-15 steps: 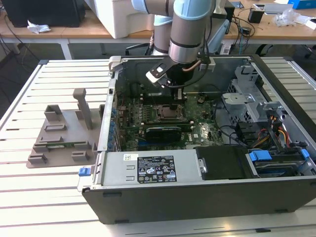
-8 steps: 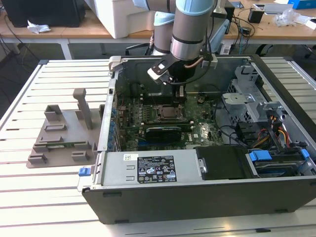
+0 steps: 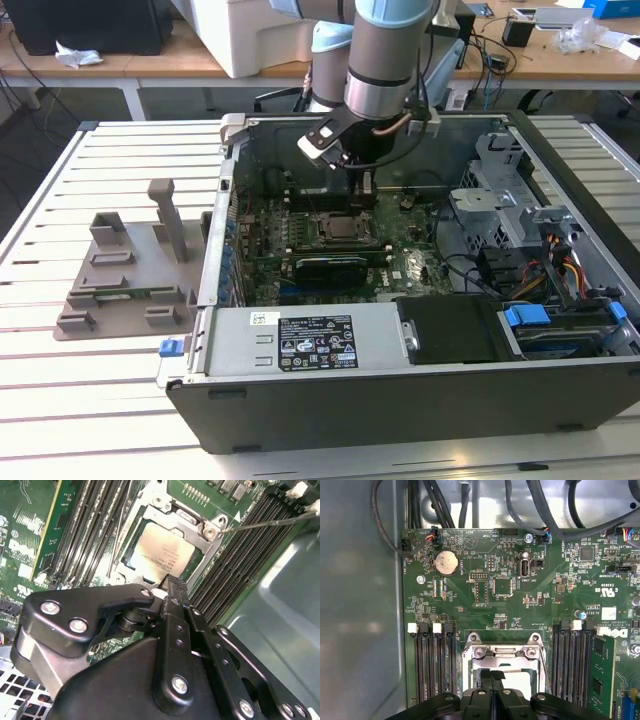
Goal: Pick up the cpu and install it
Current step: 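Close the cpu cover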
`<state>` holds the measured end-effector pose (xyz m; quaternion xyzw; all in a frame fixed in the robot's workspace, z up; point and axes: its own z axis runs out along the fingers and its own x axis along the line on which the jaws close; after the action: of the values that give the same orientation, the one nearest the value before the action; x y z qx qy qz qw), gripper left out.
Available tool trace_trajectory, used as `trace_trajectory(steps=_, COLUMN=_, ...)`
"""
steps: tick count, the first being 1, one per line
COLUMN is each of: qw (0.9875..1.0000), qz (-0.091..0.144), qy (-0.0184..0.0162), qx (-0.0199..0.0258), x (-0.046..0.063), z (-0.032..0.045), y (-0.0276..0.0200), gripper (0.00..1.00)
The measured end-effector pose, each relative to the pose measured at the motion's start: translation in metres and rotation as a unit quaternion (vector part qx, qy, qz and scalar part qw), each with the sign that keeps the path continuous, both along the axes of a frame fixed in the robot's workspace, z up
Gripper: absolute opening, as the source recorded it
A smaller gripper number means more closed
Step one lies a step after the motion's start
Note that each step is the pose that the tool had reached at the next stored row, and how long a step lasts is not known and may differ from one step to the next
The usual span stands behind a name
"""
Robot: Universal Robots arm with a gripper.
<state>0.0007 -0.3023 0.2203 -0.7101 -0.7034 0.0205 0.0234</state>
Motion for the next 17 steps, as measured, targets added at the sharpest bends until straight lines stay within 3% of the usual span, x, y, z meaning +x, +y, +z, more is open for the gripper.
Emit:
trace_trajectory(steps=5, qw=1.0000, qz=0.000, qy=0.0000, qx=0.0000, x=-0.015, z=-0.0017, y=-0.0007, gripper=0.11)
trace_trajectory(steps=12, qw=1.0000, qz=0.001, qy=0.0000, qx=-0.0002, x=-0.046, z=-0.0085, y=-0.0099, gripper=0.11)
trace_trajectory(steps=17, qw=1.0000, qz=0.003, qy=0.0000, qx=-0.0002, x=-0.049, z=-0.0126, y=-0.0122, gripper=0.11)
